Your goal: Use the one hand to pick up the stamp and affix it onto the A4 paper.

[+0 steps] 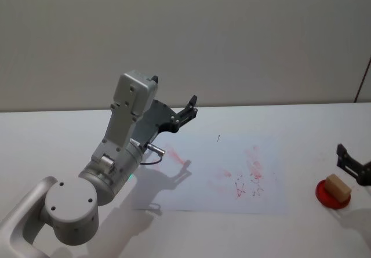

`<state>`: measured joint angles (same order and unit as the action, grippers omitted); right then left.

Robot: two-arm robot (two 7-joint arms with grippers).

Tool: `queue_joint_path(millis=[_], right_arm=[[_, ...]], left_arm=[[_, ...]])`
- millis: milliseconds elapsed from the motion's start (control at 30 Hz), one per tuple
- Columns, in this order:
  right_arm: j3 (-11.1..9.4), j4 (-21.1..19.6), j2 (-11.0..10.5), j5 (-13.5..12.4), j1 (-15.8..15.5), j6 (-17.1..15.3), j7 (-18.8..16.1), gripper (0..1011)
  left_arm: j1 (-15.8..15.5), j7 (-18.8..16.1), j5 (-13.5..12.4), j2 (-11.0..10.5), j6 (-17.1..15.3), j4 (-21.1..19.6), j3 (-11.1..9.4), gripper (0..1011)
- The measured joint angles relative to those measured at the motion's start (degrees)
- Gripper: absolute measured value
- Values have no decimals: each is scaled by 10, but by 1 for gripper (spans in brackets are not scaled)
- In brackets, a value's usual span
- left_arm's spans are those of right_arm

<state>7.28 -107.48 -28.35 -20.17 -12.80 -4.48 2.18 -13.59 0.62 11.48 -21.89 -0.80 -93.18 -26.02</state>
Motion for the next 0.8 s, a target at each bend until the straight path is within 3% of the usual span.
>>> queue_joint_path(millis=[400, 800], right_arm=[[-11, -2, -24, 5, -30, -45, -10, 1001], [-4, 10, -23, 24, -27, -83, -43, 1001]], left_arm=[[0, 0, 0, 0, 0, 0, 0, 1001], [0, 0, 0, 0, 0, 0, 0, 1001]])
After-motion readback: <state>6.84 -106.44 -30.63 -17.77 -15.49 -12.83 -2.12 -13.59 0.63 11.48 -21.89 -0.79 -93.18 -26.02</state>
